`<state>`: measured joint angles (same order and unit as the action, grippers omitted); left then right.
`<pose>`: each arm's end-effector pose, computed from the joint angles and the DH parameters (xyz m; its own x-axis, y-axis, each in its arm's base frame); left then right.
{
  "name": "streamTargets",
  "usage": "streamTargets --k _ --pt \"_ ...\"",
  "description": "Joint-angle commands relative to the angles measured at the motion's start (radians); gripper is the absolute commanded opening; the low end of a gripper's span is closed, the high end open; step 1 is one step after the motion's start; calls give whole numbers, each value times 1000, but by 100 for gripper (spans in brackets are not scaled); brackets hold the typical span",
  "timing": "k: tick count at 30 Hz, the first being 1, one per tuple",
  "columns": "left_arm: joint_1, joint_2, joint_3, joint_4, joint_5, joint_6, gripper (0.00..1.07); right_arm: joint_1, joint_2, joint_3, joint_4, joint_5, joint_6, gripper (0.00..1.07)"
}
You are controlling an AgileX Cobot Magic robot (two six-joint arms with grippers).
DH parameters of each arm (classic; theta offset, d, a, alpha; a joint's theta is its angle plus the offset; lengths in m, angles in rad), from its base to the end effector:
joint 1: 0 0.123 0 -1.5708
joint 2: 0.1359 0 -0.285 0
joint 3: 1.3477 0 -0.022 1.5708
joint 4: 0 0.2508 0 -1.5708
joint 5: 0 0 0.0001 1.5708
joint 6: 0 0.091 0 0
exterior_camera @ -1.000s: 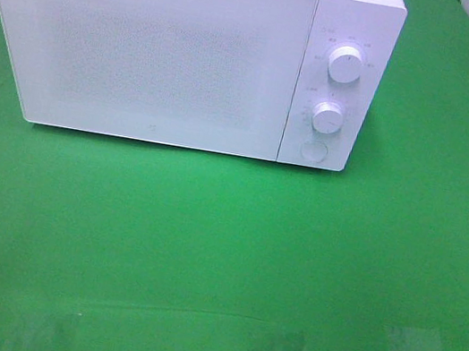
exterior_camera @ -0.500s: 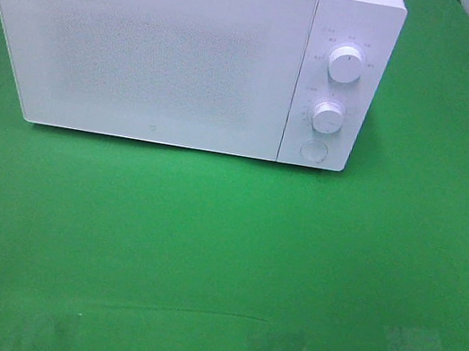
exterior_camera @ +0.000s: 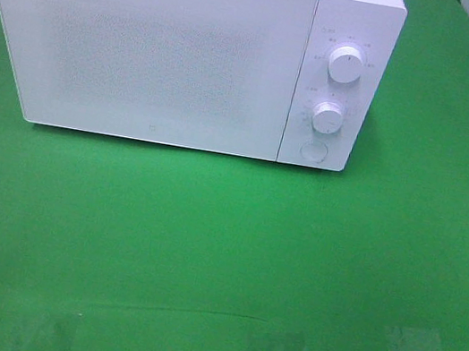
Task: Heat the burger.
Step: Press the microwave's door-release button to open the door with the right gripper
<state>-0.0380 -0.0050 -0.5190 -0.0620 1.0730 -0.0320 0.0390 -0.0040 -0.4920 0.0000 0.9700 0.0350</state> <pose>-0.0086 -0.0046 0.2816 -0.4490 -0.0445 -0.8924 0.0591 0.9951 -0.0793 -0.0011 0.0000 0.2825 -0.3781 0.0203 -0.9256 -0.0258 0.9991 0.0324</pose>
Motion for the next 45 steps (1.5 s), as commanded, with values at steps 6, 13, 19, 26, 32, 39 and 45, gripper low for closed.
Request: streamTargets --k 6,13,19,26,32,39,45 --pt "3 -16 3 -2 -6 -1 97 -5 -26 3 -5 -11 10 70" --pt "3 -16 3 -2 -6 -1 97 -5 -26 3 -5 -11 10 70" --pt "3 -16 3 -2 -6 -1 97 -5 -26 1 0 -8 6 70" --pt "3 -16 3 -2 -6 -1 97 -5 35 -56 0 -37 6 70" --pt "3 -16 3 -2 -6 -1 97 -5 201 -56 6 -218 6 70" --pt "3 -16 3 -2 -6 -1 97 -5 325 -56 6 -355 6 70" --pt "3 -16 3 -2 -6 -1 97 -5 468 -56 6 -452 7 70"
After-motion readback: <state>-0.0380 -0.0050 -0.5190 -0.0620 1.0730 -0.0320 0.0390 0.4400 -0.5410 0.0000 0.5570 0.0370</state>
